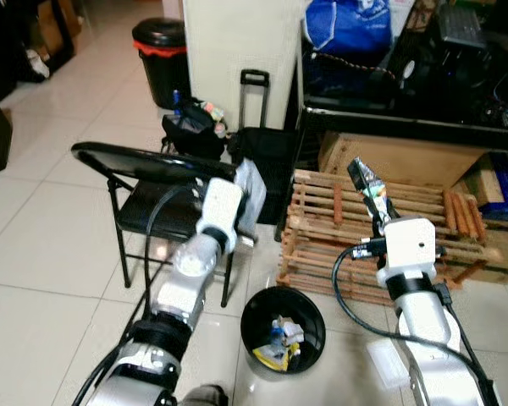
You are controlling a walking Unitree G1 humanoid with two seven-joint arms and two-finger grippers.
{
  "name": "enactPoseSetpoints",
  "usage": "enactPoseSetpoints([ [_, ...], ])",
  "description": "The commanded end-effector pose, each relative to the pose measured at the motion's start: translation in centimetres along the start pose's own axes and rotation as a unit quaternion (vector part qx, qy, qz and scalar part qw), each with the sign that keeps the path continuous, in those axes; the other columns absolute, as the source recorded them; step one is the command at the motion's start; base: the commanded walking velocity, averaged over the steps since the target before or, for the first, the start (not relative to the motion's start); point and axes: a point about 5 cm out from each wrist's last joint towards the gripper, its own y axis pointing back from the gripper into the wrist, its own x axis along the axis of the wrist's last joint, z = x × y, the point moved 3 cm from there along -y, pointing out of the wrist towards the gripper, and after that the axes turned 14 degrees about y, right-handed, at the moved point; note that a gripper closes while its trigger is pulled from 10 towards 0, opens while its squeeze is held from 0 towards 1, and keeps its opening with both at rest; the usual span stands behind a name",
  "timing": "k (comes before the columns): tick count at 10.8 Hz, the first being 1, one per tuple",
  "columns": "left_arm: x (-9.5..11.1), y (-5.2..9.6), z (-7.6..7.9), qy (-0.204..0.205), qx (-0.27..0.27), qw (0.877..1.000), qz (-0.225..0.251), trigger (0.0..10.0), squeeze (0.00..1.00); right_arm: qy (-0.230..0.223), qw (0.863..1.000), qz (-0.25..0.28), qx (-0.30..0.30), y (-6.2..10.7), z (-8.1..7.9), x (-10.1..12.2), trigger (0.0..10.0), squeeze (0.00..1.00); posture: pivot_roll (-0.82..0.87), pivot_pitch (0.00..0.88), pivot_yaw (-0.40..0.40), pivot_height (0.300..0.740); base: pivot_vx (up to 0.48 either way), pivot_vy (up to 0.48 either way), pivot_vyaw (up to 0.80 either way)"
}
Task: Picking trash to rubbish bin
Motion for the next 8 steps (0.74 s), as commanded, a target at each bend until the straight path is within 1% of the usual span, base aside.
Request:
enactPoseSetpoints([
  [1, -0.2, -0.1, 0.1, 0.002, 0.002, 1.000, -0.004, 10.0, 0.00, 0.000, 1.000, 0.003, -0.001, 0.1, 0.1, 0.3, 10.0, 0.00, 0.13, 0.132, -0.053, 0.740, 0.000, 0.000, 0.00],
  [3, -2.1, 0.1, 0.0, 0.007, 0.009, 0.999, -0.036, 10.0, 0.00, -0.008, 1.000, -0.005, 0.009, 1.0, -0.6, 0.4, 10.0, 0.00, 0.11, 0.175, -0.065, 0.740, 0.000, 0.000, 0.00],
  [4, -2.3, 0.1, -0.1, 0.009, 0.011, 0.999, -0.038, 10.0, 0.00, -0.011, 1.000, -0.010, 0.011, 1.4, -0.7, 0.3, 10.0, 0.00, 0.10, 0.194, -0.070, 0.740, 0.000, 0.000, 0.00],
  [6, -3.7, 0.5, -0.2, 0.010, 0.017, 0.998, -0.057, 10.0, 0.00, -0.018, 0.999, -0.033, 0.026, 3.2, -1.4, 0.0, 10.0, 0.00, 0.06, 0.269, -0.087, 0.740, 0.000, 0.000, 0.00],
  [7, -5.0, 1.0, -0.1, 0.012, 0.018, 0.997, -0.078, 10.0, 0.00, -0.024, 0.998, -0.052, 0.042, 4.4, -2.0, -0.2, 10.0, 0.00, 0.03, 0.293, -0.094, 0.740, 0.000, 0.000, 0.00],
  [8, -6.3, 1.4, 0.4, 0.009, 0.010, 0.995, -0.097, 10.0, 0.00, -0.032, 0.993, -0.081, 0.075, 5.8, -3.1, -0.9, 10.0, 0.00, 0.00, 0.315, -0.100, 0.740, 0.000, 0.000, 0.00],
])
